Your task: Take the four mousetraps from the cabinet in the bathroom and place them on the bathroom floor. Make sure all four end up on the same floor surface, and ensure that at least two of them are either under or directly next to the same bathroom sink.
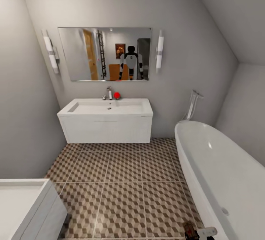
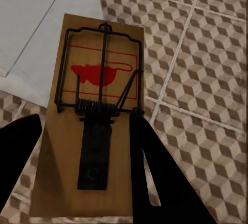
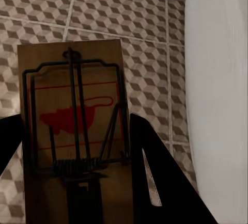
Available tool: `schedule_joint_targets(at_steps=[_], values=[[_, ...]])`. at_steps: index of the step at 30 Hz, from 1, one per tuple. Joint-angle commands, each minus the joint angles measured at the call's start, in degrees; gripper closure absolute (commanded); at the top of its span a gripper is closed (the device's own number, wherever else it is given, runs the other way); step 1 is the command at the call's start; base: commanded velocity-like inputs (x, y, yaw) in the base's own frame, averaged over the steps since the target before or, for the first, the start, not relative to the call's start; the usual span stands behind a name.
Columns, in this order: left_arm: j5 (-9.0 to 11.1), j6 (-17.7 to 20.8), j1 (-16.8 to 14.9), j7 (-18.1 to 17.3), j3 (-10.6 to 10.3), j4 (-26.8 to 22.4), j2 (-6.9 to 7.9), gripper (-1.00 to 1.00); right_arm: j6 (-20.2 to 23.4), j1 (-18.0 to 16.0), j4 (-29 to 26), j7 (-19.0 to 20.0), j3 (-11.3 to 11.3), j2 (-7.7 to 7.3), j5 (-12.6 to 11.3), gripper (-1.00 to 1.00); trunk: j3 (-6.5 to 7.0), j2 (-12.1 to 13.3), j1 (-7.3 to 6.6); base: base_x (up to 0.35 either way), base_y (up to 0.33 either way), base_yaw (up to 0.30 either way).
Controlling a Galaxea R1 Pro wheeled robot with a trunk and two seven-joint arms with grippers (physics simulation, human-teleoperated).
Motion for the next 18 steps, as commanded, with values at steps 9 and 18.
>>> schedule_joint_targets(at_steps=[9,18], values=[[0.6,-0.1,-0.1,-0.5,-0.3,0.2,0.04,1.00,-0.3,-0.1,0.2,0.1,0.5,0.03,-0.6,1.00,-0.10,-0.1,0.05,0.326,-0.018,0.000],[0.6,-0.1,-0.1,-0.5,-0.3,0.2,0.05,1.00,-0.3,-0.1,0.2,0.1,0.5,0.05,-0.5,1.00,-0.10,-0.1,0.05,0.326,0.000,0.000]])
